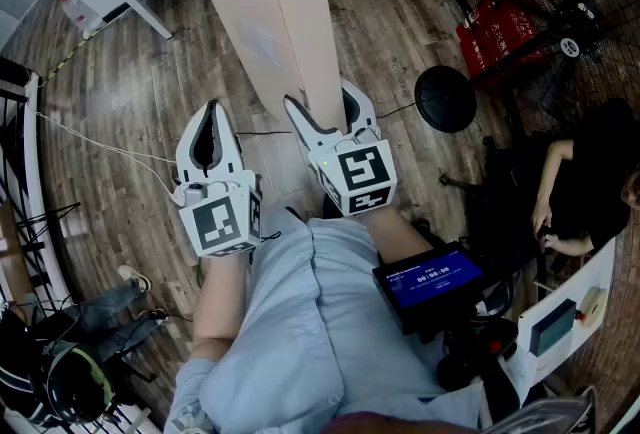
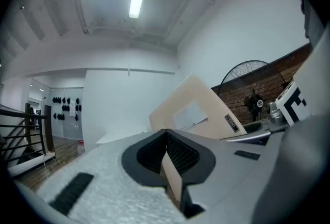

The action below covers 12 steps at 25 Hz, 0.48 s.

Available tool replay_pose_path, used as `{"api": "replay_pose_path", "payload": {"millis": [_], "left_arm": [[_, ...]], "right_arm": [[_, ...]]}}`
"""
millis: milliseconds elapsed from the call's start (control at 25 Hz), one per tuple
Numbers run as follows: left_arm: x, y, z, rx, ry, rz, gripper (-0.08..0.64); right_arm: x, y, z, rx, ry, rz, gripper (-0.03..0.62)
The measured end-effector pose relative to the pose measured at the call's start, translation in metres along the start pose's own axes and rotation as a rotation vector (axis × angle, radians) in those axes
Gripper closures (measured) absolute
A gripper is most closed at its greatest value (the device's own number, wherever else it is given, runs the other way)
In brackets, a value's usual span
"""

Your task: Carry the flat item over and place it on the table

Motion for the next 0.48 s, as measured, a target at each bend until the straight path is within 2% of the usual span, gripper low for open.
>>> {"api": "replay_pose_path", "payload": {"millis": [280,480], "left_arm": [[-0.012,-0.031,0.007,0.001,0.022,0.009,0.551],[-0.01,-0.03,0.013,-0.016,0.047,-0.031,0.551]], "right_arm": [[0.011,-0.033,0.009,-0.042,0.01,0.006,0.307],[0.007,-0.044,0.017,-0.039,0.026,0.002,0.305]]}}
Point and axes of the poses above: the fingertips, and each gripper's own axes: x backward along the fingers, y to its left, z out of its underside, the point moved 3 cm from there along x, backward along the fingers, and after that the axes turned 8 degrees about z, right-handed, at the moved point
